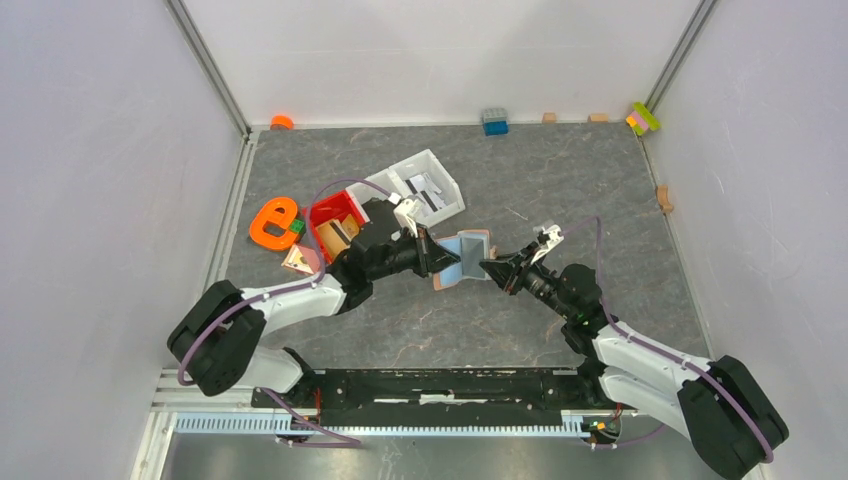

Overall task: Take the credit cards out of the card holder
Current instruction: Remove the credit card from the card holder.

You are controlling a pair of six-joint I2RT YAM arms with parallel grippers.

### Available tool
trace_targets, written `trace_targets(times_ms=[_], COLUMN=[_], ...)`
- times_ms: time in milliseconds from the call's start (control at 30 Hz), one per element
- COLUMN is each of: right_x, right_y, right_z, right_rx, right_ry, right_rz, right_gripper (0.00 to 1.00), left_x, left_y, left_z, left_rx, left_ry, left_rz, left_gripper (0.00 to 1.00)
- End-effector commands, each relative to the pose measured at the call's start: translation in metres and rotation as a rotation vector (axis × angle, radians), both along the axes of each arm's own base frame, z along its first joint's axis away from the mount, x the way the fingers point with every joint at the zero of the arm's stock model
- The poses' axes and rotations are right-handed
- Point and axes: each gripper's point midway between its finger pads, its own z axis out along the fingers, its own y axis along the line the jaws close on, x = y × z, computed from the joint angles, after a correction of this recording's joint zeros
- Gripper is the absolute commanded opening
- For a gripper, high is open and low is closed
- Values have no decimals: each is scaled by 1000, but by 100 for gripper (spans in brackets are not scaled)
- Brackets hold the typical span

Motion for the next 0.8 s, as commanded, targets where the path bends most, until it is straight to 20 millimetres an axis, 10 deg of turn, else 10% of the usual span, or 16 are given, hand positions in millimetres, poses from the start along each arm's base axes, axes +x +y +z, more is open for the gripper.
trace_targets(times_ms=[0,767], right_x=[-1,-9], right_y=[8,9], right_z=[27,37], right_rx=[35,65], right_ry=[-71,-122], right_rz=[36,68], right_gripper=[26,28], left_x=[9,21], left_y=[1,10], left_z=[28,17], left_rx=[2,15], left_ry=[-77,-13], left_rz=[64,95], left_gripper=[2,2])
